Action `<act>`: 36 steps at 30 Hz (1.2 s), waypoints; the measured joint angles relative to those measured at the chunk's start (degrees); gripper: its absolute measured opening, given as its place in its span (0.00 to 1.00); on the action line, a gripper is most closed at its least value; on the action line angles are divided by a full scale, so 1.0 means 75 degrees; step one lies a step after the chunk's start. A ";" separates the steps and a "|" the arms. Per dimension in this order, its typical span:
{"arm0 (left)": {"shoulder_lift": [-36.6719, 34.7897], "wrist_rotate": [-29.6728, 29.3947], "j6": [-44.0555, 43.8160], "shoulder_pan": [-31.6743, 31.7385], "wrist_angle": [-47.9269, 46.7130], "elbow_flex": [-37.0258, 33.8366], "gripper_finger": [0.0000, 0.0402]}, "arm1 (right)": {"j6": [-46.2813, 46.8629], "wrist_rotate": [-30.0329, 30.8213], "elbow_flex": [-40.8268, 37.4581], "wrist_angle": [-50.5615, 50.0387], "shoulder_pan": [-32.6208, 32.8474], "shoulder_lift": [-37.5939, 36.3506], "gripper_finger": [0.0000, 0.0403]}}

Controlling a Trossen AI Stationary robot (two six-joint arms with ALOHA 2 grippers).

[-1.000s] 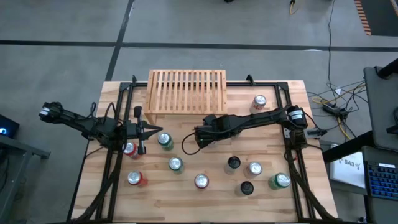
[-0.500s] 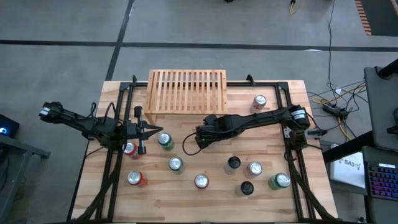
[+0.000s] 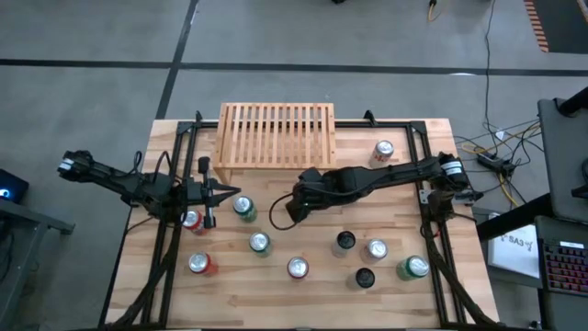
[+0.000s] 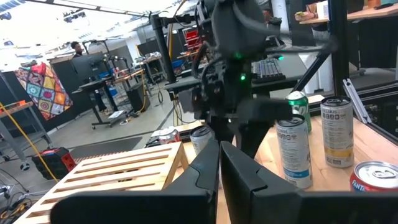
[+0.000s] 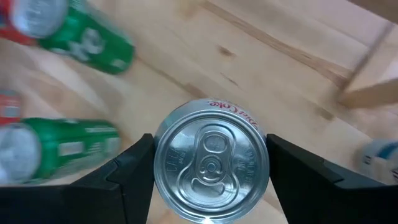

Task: Place canned beverage on shelf
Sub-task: Put the middle white soda can on the shelf

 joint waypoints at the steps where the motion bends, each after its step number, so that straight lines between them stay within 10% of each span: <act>1: 0.0000 0.0001 0.0000 -0.0002 -0.0006 0.0000 0.00 | -0.0043 -0.0002 0.0000 0.0108 0.0016 -0.0047 0.62; 21: -0.0137 0.0015 -0.0169 -0.0002 0.0000 0.0000 0.00 | -0.2054 0.0282 0.0012 0.3046 0.0076 -0.0970 0.62; 36: -0.0137 0.0018 -0.0221 -0.0002 -0.0058 0.0000 0.00 | -0.0807 0.0486 0.0009 0.0313 0.0313 -0.0585 0.62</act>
